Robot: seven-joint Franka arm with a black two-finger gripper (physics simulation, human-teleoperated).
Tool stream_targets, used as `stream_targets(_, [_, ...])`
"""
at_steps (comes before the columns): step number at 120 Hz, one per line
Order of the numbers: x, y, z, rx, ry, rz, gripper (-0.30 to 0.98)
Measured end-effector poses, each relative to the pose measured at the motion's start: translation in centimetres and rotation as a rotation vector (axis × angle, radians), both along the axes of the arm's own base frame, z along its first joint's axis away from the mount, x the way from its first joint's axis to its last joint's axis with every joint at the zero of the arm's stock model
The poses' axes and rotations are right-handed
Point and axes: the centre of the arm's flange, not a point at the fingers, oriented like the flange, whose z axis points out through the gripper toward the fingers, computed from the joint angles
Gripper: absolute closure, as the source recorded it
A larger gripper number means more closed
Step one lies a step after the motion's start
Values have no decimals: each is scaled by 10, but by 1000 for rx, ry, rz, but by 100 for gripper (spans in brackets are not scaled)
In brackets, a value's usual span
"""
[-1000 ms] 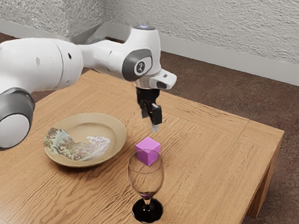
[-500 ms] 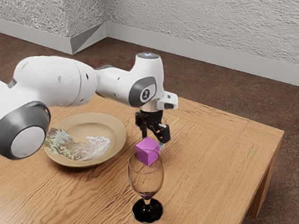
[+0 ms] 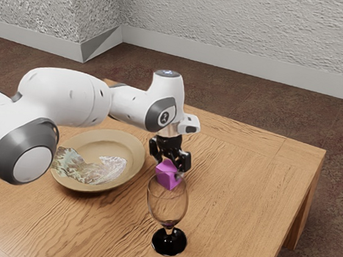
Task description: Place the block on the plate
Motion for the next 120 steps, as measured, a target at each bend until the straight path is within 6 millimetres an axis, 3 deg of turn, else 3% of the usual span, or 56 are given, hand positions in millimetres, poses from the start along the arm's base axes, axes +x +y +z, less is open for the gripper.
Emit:
stream_targets(8, [0, -1, 2, 2, -3, 8, 32])
stream_targets(20, [1, 0, 9, 7, -12, 20, 33])
stream_targets(35, [-1, 1, 45, -4, -33, 32, 34])
stream_targets(46, [-15, 11, 69, -17, -20, 52, 34])
stream_targets(71, [-63, 65, 98, -40, 31, 141, 35])
stream_targets(91, [-81, 126, 115, -31, 40, 217, 36])
stream_targets(104, [-84, 159, 109, -15, 63, 251, 36])
stream_targets(120, [-80, 182, 86, 28, 90, 262, 36])
